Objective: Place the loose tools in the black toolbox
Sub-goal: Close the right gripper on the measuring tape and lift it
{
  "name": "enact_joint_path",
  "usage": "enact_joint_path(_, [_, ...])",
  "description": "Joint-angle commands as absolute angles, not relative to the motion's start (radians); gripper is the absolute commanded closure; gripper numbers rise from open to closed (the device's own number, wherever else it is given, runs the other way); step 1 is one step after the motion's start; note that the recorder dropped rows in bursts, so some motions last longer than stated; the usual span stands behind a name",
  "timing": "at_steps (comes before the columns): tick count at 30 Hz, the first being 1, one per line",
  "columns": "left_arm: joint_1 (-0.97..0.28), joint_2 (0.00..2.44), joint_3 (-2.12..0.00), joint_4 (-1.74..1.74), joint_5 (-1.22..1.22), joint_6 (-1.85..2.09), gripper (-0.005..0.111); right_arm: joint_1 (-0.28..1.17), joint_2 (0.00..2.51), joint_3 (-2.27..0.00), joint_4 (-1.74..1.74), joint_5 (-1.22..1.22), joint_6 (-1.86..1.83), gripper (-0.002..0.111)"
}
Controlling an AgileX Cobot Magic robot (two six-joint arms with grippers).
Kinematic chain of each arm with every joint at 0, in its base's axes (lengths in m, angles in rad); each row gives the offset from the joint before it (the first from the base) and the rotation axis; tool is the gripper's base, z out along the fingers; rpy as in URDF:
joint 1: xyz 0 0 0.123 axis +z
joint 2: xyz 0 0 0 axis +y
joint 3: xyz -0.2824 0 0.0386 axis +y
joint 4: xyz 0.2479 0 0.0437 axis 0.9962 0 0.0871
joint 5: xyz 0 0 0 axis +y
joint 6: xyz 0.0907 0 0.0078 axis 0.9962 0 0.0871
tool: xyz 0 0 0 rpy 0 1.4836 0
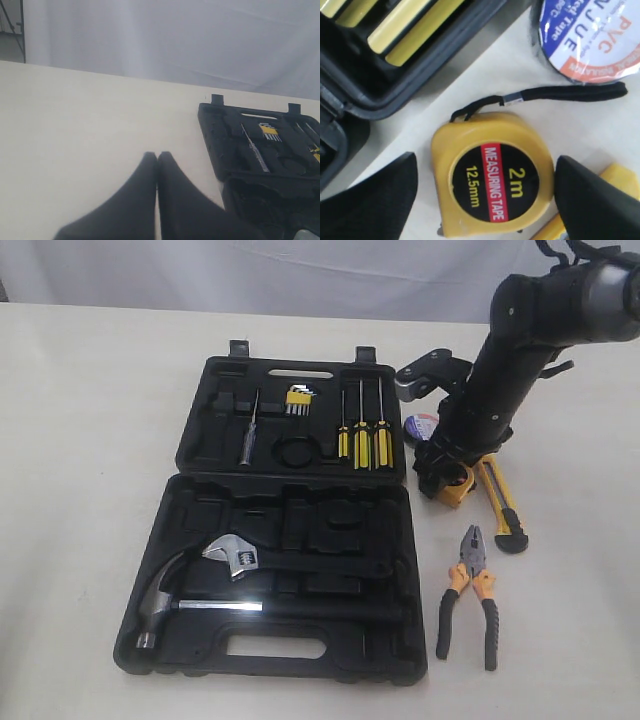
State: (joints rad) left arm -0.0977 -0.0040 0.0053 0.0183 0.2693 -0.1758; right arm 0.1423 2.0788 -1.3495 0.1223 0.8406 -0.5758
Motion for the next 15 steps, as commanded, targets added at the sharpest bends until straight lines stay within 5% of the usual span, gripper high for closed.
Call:
enact_joint_path(1, [-0.103,0.000,0.000,0.015,0.270,-0.177,0.107,0.143,2.077,-1.348,0.130,0.872,-0.588,0.038])
enact_joint_path(7, [-0.103,0.000,0.000,0.015,0.270,-0.177,0.107,0.143,2.077,-1.348,0.130,0.877,-0.588,0.041])
enact_joint_path(15, [-0.103,0.000,0.000,0.015,0.270,-0.177,0.107,0.143,2.077,-1.348,0.096,0.870,-0.575,0.089])
